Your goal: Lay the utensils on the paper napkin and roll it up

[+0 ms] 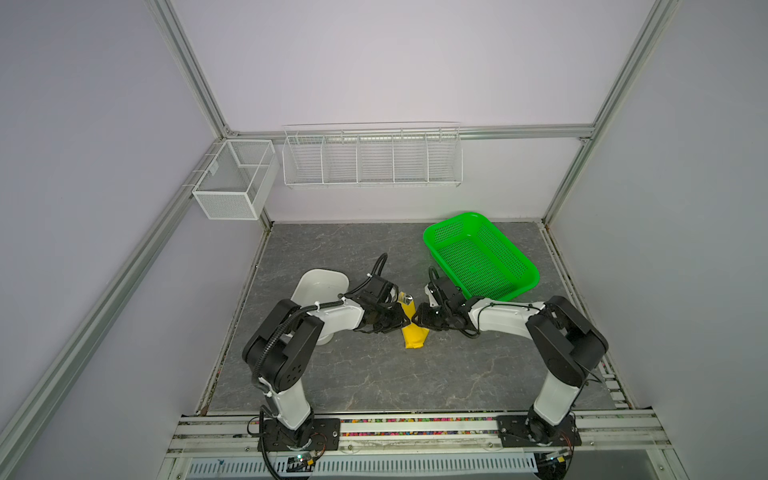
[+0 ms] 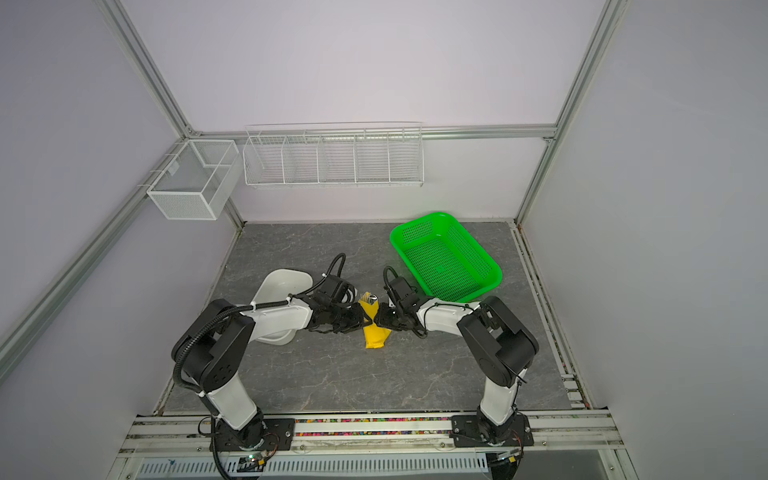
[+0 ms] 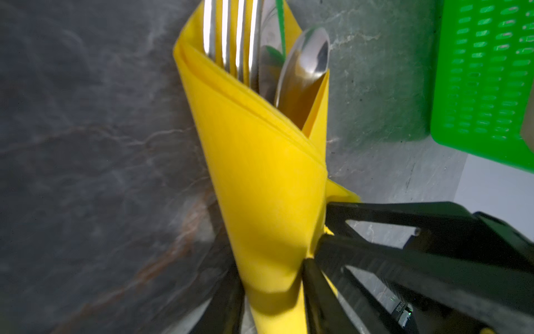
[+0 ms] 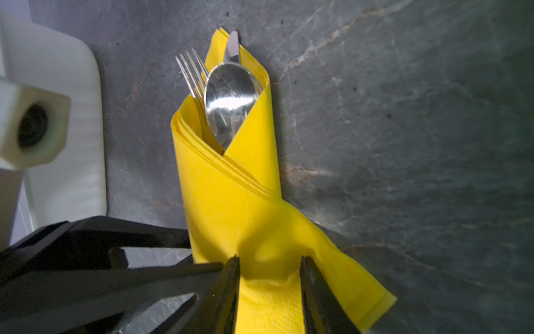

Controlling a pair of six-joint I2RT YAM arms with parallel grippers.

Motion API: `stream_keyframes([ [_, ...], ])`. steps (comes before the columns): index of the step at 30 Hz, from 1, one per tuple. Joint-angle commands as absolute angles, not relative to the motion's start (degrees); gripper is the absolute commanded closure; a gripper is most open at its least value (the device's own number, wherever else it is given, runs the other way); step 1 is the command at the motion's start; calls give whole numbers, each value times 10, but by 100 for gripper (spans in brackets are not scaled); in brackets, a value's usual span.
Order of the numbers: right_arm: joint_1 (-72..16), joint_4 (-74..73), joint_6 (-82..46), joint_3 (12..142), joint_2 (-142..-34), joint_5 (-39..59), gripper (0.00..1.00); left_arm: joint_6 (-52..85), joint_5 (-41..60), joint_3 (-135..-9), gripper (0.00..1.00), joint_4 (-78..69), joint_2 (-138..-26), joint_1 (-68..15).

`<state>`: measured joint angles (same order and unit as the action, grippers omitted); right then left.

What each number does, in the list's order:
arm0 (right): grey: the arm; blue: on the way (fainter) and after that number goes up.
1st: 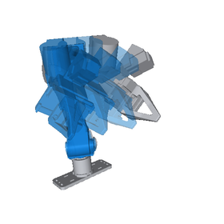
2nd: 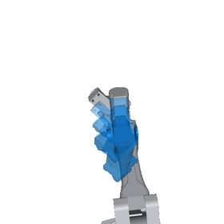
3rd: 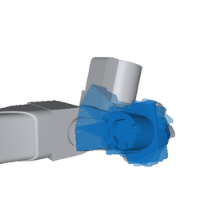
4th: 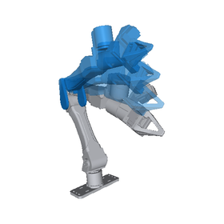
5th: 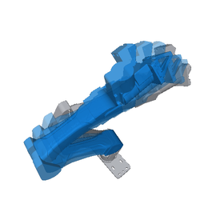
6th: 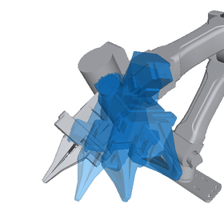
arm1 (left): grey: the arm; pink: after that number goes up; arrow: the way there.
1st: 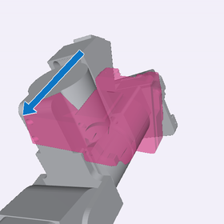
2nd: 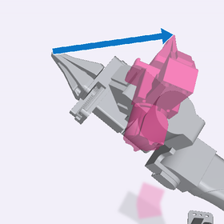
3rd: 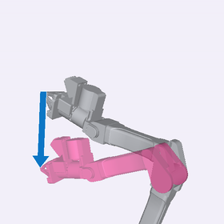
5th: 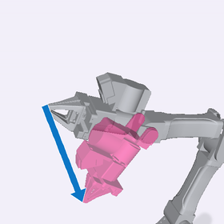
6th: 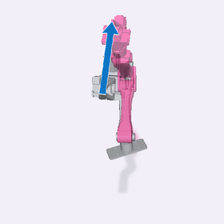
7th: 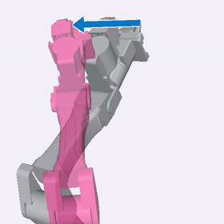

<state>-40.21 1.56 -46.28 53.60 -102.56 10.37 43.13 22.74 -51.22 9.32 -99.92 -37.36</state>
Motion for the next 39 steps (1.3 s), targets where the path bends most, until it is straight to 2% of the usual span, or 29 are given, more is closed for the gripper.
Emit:
stream_keyframes([
  [1, -403, 38, -461, 514, -1050, 105, 62, 444, 232, -492, 65, 87, -986, -364],
  [8, -403, 32, -460, 509, -1048, 111, 62, 460, 260, -477, 65, 45, -990, -361],
  [15, -402, 15, -458, 514, -1062, 136, 61, 462, 261, -477, 80, 45, -1004, -361],
  [25, -402, -14, -454, 514, -1082, 176, 62, 459, 260, -477, 81, 40, -1014, -361],
  [29, -402, -10, -449, 517, -1089, 178, 71, 459, 258, -480, 81, 43, -1014, -361],
  [34, -402, 9, -439, 526, -1094, 170, 77, 460, 257, -480, 81, 42, -1013, -361],
  [37, -402, 1, -439, 523, -1088, 169, 86, 458, 252, -479, 80, 48, -1005, -360],
  [39, -402, -2, -439, 523, -1080, 165, 87, 458, 246, -474, 77, 50, -990, -361],
])
